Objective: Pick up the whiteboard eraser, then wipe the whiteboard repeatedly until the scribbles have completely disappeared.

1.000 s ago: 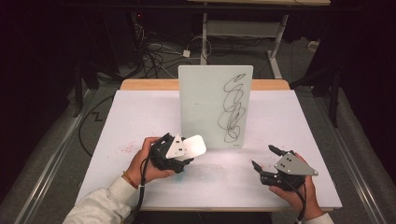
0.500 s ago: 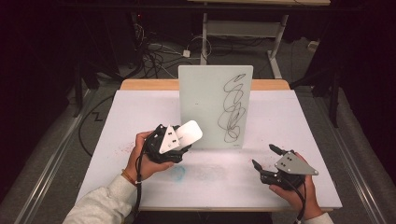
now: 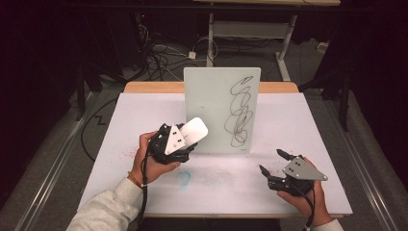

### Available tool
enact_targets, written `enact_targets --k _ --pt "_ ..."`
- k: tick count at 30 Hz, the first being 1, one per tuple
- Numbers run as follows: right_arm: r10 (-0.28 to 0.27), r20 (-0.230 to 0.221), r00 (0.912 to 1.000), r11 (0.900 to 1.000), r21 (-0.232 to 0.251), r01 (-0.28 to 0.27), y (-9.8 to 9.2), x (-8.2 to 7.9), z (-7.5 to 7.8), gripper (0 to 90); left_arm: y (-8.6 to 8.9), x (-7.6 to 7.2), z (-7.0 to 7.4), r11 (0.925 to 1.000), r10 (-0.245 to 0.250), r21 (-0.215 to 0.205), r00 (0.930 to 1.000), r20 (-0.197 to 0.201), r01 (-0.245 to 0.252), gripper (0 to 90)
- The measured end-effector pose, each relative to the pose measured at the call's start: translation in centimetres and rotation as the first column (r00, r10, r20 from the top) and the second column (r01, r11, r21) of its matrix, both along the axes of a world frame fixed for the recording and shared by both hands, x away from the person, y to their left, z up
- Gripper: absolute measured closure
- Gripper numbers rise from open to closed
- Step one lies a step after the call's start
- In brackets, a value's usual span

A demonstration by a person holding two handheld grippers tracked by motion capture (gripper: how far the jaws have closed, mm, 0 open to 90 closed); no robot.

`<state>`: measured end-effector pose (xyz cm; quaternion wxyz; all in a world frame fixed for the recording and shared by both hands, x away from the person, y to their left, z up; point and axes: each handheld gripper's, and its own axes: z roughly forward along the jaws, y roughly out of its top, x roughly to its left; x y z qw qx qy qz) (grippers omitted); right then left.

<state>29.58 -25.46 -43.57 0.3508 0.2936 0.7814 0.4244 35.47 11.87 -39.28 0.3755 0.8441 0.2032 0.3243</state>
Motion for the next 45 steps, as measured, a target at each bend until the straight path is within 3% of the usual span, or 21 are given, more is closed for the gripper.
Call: enact_targets --k 6,9,13,14,16,18,27,29,31,33,36,37,38,39,40,42,45 --pt "0.003 -0.002 1.0 1.0 -0.012 -0.003 0.1 0.0 -0.1 26.4 -0.5 0.2 0.4 0.9992 0.033 0.023 0.9987 0.039 -0.034 28.9" --pt "-0.011 -0.007 0.9999 1.0 -0.024 0.01 0.2 0.1 -0.2 26.4 -1.2 0.6 0.7 0.9967 0.063 0.046 0.9948 0.08 -0.067 28.9" --pt "-0.007 -0.026 0.9996 0.999 -0.043 0.006 0.4 0.2 -0.5 26.4 -2.7 1.5 0.9 0.9922 0.098 0.062 0.9831 0.155 -0.109 28.8" --pt "-0.007 -0.026 0.9996 0.999 -0.043 0.006 0.4 0.2 -0.5 26.4 -2.7 1.5 0.9 0.9922 0.098 0.062 0.9831 0.155 -0.109 28.9" --pt "0.007 -0.038 0.9992 0.999 -0.051 -0.009 0.6 0.1 -0.5 26.4 -3.9 1.9 0.6 0.9868 0.107 0.098 0.9728 0.206 -0.129 28.8" --pt "0.014 -0.041 0.999 0.998 -0.059 -0.016 0.7 0.1 -0.6 26.4 -4.4 2.3 0.4 0.9854 0.112 0.101 0.969 0.22 -0.137 28.8" --pt "0.022 -0.057 0.9981 0.997 -0.067 -0.026 0.7 -0.1 -0.7 26.4 -4.5 3.1 -1.0 0.9849 0.126 0.092 0.9718 0.2 -0.146 28.9" --pt "0.025 -0.061 0.9978 0.997 -0.066 -0.029 0.7 -0.1 -0.7 26.4 -4.4 2.9 -1.5 0.9847 0.117 0.105 0.975 0.189 -0.139 28.9" --pt "0.029 -0.061 0.9977 0.997 -0.07 -0.033 0.7 0.0 -0.7 26.4 -4.4 2.5 -2.4 0.9781 0.111 0.151 0.9733 0.201 -0.143 28.9" --pt "0.03 -0.063 0.9976 0.997 -0.071 -0.035 0.8 -0.1 -0.7 26.3 -4.3 2.5 -2.5 0.9784 0.111 0.151 0.9747 0.194 -0.141 28.9" --pt "0.031 -0.057 0.9979 0.996 -0.077 -0.036 0.8 -0.1 -0.7 26.3 -4.1 2.6 -2.1 0.977 0.127 0.142 0.9696 0.209 -0.159 28.9" --pt "0.03 -0.058 0.9979 0.997 -0.076 -0.034 0.8 -0.1 -0.7 26.3 -3.7 2.9 -1.2 0.9798 0.151 0.098 0.9664 0.208 -0.174 28.9" --pt "0.03 -0.058 0.9979 0.997 -0.076 -0.034 0.8 -0.1 -0.7 26.3 -3.7 2.9 -1.2 0.9798 0.151 0.098 0.9664 0.208 -0.174 28.9" --pt "0.026 -0.06 0.9979 0.997 -0.072 -0.03 0.8 -0.1 -0.7 26.3 -3.5 3.2 -0.4 0.9765 0.181 0.075 0.9571 0.226 -0.202 28.9" --pt "0.025 -0.06 0.9979 0.997 -0.071 -0.029 0.7 -0.1 -0.7 26.3 -3.5 3.3 -0.1 0.9758 0.188 0.067 0.9552 0.228 -0.208 28.9" --pt "0.021 -0.063 0.9978 0.997 -0.071 -0.026 0.8 0.0 -0.8 26.3 -3.5 3.4 -0.1 0.9767 0.191 0.054 0.957 0.218 -0.207 28.9" --pt "0.031 -0.064 0.9975 0.997 -0.072 -0.035 0.8 -0.1 -0.7 26.3 -4.2 3.0 -1.1 0.9785 0.154 0.104 0.966 0.208 -0.178 28.9"
